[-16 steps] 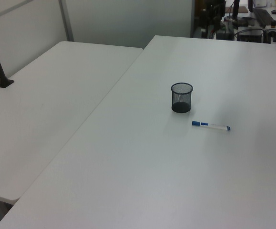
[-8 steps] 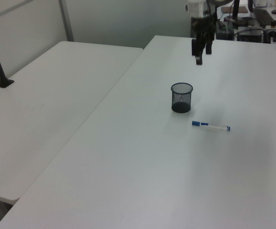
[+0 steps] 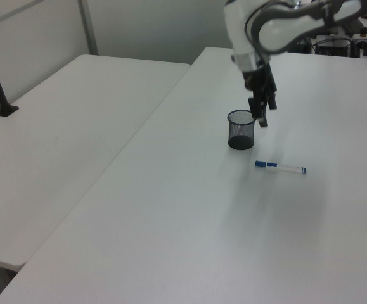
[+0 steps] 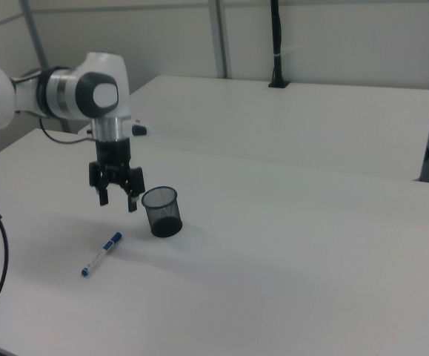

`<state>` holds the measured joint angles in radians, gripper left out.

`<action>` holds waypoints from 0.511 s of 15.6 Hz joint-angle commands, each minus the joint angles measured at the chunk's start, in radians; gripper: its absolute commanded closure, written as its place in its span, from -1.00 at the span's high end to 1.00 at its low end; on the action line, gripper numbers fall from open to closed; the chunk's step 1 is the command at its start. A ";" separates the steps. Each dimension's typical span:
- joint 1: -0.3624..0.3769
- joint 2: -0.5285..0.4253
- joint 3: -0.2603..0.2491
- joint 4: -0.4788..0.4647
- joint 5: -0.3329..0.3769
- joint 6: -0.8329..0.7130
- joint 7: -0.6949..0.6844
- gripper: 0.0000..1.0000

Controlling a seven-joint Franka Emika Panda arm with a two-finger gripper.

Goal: Insert the marker
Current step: 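Lower the gripper onto the marker and close it around the marker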

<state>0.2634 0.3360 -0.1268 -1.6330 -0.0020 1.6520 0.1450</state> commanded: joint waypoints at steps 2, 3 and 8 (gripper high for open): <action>0.042 0.086 -0.008 0.009 0.013 -0.003 -0.016 0.87; 0.053 0.104 -0.008 0.007 0.013 0.006 -0.016 0.84; 0.085 0.163 -0.010 0.005 0.011 0.045 -0.010 0.63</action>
<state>0.3318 0.4828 -0.1263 -1.6323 -0.0011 1.6770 0.1450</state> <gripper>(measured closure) 0.119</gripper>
